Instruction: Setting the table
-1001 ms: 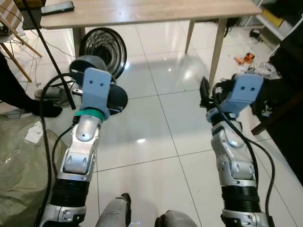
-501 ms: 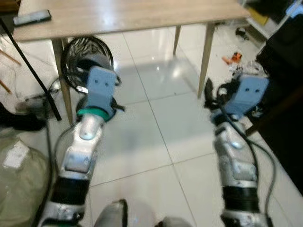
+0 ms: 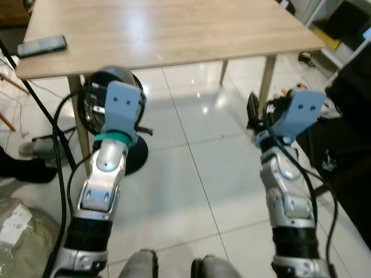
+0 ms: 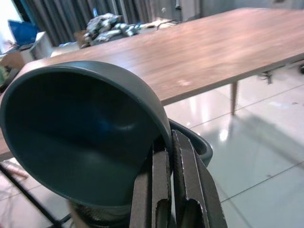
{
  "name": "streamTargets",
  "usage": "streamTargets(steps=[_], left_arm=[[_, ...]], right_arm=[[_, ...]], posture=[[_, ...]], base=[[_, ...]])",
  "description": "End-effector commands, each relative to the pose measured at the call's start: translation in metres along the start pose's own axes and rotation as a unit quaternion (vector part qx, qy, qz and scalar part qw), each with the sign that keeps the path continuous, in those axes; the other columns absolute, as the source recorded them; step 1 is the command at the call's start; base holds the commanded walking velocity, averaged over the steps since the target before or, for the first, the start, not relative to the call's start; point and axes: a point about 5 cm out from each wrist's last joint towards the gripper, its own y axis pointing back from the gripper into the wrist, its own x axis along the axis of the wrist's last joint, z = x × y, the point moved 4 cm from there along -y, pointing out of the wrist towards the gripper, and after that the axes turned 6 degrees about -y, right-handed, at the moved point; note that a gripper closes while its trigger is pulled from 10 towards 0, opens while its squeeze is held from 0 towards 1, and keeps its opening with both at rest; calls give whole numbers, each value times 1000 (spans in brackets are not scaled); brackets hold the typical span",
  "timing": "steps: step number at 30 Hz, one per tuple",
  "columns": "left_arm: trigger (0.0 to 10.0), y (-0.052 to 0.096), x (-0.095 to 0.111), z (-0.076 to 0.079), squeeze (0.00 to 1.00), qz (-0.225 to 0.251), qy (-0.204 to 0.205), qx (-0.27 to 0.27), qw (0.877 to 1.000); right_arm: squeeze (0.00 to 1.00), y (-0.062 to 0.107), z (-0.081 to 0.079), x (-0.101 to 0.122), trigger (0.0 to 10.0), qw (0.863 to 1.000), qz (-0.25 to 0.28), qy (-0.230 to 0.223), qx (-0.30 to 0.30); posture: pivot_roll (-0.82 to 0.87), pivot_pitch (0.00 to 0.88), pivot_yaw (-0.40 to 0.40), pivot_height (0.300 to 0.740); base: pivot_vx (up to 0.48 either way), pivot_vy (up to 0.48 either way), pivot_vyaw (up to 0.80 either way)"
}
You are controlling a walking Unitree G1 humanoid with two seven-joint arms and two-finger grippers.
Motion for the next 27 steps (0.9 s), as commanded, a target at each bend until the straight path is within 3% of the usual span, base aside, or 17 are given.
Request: streamTargets(steps=[1,17,27], left_arm=[[10000,0,1,4,0,2,1,-5,1000],[10000,-2,5,-1,0,10,-3,-1,1000],[10000,-4,7,-3,0,15,-8,0,1000]], right_arm=[[0,2,8,-3,10000,1000,-6,-4,-14],[0,1,8,-3,10000,1000,-3,-7,-15],[0,-1,19,2,10000,999,6,-2,-36]], posture=[[39,36,5,740],[47,42,8,740],[46,43,11,740]], base=[[480,0,0],[480,0,0],[480,0,0]])
